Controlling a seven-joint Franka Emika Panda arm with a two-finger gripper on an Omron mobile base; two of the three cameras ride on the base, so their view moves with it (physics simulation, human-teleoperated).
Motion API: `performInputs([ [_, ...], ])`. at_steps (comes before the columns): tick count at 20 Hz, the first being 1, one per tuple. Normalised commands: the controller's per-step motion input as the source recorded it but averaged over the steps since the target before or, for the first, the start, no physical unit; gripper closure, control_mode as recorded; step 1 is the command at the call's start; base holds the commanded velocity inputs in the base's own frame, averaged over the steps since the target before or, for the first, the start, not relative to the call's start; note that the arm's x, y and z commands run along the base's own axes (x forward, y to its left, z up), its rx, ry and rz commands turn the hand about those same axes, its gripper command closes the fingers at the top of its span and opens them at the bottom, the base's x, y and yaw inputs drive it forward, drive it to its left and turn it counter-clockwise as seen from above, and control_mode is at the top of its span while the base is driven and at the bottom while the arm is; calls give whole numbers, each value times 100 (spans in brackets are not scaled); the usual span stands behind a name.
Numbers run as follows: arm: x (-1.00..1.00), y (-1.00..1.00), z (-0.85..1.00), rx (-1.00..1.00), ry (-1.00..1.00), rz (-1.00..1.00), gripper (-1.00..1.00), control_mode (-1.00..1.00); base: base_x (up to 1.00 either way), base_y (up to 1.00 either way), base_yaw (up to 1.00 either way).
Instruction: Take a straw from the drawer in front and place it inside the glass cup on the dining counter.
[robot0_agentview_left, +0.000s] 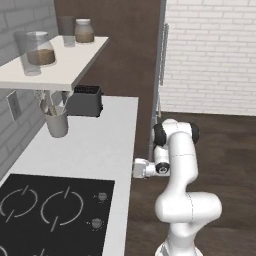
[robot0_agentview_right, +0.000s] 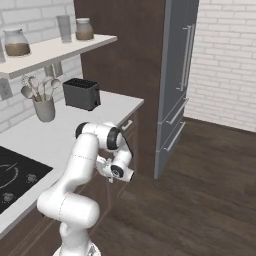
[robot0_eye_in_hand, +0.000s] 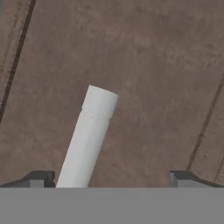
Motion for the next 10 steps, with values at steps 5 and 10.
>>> performInputs([
  [5, 9, 44, -6, 0, -6, 0, 100, -100, 0, 0, 0],
  [10, 0, 58, 0, -2, -5, 0, 100, -100, 0, 0, 0],
])
